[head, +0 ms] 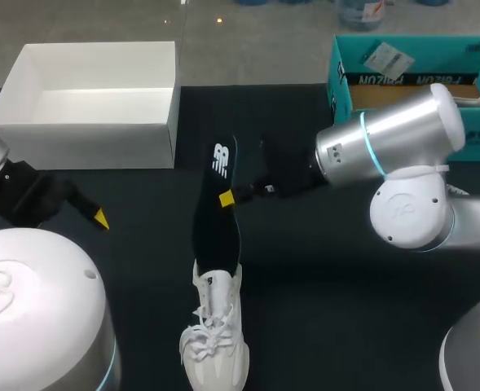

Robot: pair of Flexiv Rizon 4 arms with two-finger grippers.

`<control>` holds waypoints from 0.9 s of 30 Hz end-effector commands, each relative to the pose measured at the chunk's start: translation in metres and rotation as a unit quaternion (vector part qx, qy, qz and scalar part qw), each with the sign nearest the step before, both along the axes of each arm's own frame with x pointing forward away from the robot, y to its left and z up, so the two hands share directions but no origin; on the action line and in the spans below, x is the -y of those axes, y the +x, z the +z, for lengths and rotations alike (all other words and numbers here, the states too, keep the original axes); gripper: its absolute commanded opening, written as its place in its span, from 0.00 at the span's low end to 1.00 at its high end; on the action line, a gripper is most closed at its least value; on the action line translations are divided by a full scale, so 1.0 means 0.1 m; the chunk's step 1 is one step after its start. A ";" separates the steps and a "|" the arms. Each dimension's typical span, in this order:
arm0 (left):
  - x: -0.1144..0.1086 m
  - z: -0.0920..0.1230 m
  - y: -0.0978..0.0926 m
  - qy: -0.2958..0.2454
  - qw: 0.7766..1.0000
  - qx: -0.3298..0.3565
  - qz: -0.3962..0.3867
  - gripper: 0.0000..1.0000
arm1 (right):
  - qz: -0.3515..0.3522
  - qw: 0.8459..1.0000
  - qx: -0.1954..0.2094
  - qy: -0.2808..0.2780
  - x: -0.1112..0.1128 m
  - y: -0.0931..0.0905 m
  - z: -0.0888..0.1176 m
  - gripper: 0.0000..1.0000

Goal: Take the shoe out of the shoebox, open the shoe tongue, remove and reinsert the insole, then place the shoe into the shoebox

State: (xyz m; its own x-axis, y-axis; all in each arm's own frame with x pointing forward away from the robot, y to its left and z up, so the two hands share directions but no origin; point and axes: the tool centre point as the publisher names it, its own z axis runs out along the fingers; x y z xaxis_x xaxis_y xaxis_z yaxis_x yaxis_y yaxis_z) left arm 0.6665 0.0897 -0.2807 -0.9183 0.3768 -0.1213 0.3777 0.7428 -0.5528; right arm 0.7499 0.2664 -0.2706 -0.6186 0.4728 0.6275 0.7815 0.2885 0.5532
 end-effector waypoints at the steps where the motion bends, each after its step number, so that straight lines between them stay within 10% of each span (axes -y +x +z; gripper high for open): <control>1: 0.00 0.00 0.01 0.001 1.000 -0.001 -0.001 1.00 | -0.016 1.000 0.000 -0.005 -0.05 -0.14 -0.06 0.00; 27: 0.00 0.00 0.01 0.001 1.000 -0.001 -0.001 1.00 | -0.022 0.998 -0.054 -0.022 -0.17 -0.48 -0.51 0.00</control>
